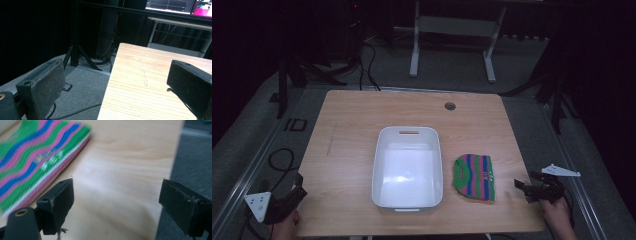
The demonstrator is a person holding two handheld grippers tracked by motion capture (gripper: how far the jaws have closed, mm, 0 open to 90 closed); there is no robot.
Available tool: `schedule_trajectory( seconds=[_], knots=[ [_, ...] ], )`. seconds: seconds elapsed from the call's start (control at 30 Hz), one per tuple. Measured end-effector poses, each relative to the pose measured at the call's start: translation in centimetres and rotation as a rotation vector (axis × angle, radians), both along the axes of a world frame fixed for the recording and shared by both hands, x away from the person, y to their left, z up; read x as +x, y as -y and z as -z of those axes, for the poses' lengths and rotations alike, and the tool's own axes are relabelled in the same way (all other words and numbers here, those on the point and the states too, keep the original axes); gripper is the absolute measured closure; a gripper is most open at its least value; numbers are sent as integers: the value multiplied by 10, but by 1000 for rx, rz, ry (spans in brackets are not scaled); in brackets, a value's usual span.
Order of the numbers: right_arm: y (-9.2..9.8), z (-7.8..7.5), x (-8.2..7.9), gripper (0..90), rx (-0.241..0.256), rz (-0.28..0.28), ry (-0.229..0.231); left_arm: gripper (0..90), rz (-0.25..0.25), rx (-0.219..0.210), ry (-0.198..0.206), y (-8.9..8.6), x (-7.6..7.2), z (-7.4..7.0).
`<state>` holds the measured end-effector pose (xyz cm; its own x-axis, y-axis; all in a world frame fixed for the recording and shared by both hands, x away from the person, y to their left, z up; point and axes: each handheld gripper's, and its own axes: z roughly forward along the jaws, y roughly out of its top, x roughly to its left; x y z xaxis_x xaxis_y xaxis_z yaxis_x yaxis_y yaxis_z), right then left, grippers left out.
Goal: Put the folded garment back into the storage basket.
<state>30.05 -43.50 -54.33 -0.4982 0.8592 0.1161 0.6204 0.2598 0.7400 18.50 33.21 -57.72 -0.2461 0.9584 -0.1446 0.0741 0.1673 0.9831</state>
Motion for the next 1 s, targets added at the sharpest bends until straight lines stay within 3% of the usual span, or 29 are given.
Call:
schedule_trajectory(
  seconds=[0.17, 0.3, 0.43, 0.6, 0.8, 1.0],
  knots=[
    [1, -12, 2, 124, -104, -131, -71, 23, 1, 0, -1, 0, 0, 0],
    [0, -17, 6, 125, -140, -209, -173, 23, 2, 0, -1, 0, 0, 0],
    [-7, -18, 7, 126, -203, -333, -265, 23, 5, 0, -5, -1, 0, 0],
    [-20, -21, 5, 136, -286, -483, -273, 23, 6, -6, -7, -1, 1, 0],
    [-32, -28, 13, 137, -357, -551, -339, 23, 8, -1, -8, -1, 1, 0],
    [-45, -29, 20, 142, -541, -593, -463, 23, 20, -4, -16, -1, 1, 0]
  ],
)
